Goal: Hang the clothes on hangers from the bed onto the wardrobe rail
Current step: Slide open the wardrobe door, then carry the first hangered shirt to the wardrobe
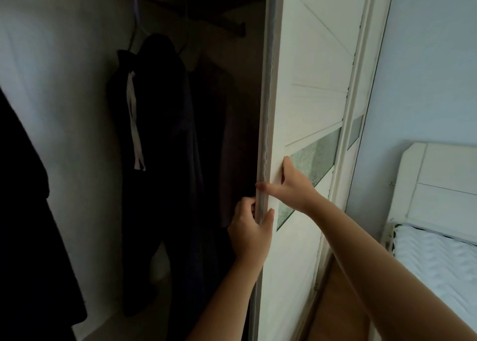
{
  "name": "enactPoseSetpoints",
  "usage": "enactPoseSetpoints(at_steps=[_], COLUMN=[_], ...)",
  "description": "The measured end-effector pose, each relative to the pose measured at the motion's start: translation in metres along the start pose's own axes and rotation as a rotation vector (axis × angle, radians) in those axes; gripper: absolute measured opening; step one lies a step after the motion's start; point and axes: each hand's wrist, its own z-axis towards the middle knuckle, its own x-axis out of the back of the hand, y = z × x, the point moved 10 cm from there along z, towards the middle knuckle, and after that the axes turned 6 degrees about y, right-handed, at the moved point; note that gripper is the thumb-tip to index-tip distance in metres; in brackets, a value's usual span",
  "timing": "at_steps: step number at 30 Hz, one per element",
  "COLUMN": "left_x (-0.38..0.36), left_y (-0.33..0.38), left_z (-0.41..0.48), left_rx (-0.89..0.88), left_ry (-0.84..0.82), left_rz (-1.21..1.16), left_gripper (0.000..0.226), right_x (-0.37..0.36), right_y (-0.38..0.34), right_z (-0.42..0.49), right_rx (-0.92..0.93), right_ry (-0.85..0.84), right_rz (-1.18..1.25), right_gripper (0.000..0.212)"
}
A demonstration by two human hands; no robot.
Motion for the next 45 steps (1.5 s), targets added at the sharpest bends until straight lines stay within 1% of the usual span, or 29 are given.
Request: enactPoseSetpoints(at_steps=[3,4,8,12,15,19,21,23,26,28,30,31,33,35,38,41,43,45], left_x=[-0.029,-0.038,-0.07,-0.094,-0.103,-0.104,-0.104,-0.105,-0.108,-0.108,-0.095,-0.082,-0.045,-0.008,0.042,0.085,0.108,0.124], left_y=[-0.001,-0.002,-0.004,-0.005,-0.004,-0.003,-0.004,-0.004,-0.002,0.002,0.01,0.017,0.039,0.066,0.111,0.147,0.159,0.161], left_z=[0.01,0.013,0.024,0.034,0.036,0.034,0.034,0.034,0.035,0.033,0.031,0.031,0.034,0.04,0.048,0.054,0.062,0.079], left_rx=[-0.007,-0.01,-0.021,-0.05,-0.085,-0.143,-0.145,-0.126,-0.093,-0.103,-0.138,-0.176,-0.297,-0.428,-0.65,-0.789,-0.814,-0.776], left_ry=[-0.004,-0.003,-0.028,-0.024,-0.013,0.038,0.038,0.014,-0.078,-0.153,-0.18,-0.155,-0.029,0.077,0.213,0.373,0.475,0.525], left_rz=[0.002,0.006,0.05,0.055,0.076,0.083,0.097,0.108,0.147,0.184,0.19,0.194,0.212,0.209,0.222,0.299,0.376,0.462], left_gripper=[0.043,0.043,0.029,0.03,0.03,0.041,0.04,0.035,0.033,0.039,0.047,0.047,0.045,0.041,0.024,0.022,0.026,0.033], right_x=[0.007,0.009,0.017,0.023,0.025,0.025,0.026,0.026,0.028,0.03,0.036,0.043,0.059,0.071,0.071,0.07,0.069,0.069], right_y=[0.022,0.028,0.053,0.072,0.08,0.082,0.082,0.082,0.081,0.082,0.078,0.073,0.055,0.028,-0.018,-0.061,-0.087,-0.111], right_z=[0.02,0.026,0.048,0.065,0.072,0.075,0.074,0.072,0.068,0.06,0.049,0.043,0.029,0.02,0.023,0.037,0.05,0.065], right_rx=[-0.011,-0.011,-0.019,-0.032,-0.026,-0.005,-0.004,-0.009,-0.023,-0.032,-0.003,0.024,0.101,0.185,0.32,0.432,0.48,0.511], right_ry=[-0.003,-0.002,0.019,0.028,0.027,0.049,0.059,0.064,0.097,0.129,0.189,0.242,0.379,0.469,0.436,0.41,0.412,0.422], right_rz=[0.011,0.017,0.021,0.023,0.03,0.048,0.041,0.028,-0.001,-0.066,-0.105,-0.097,-0.065,-0.047,0.0,0.018,0.005,0.006], right_gripper=[0.05,0.05,0.05,0.048,0.049,0.048,0.047,0.048,0.048,0.049,0.05,0.052,0.052,0.045,0.03,0.025,0.027,0.031])
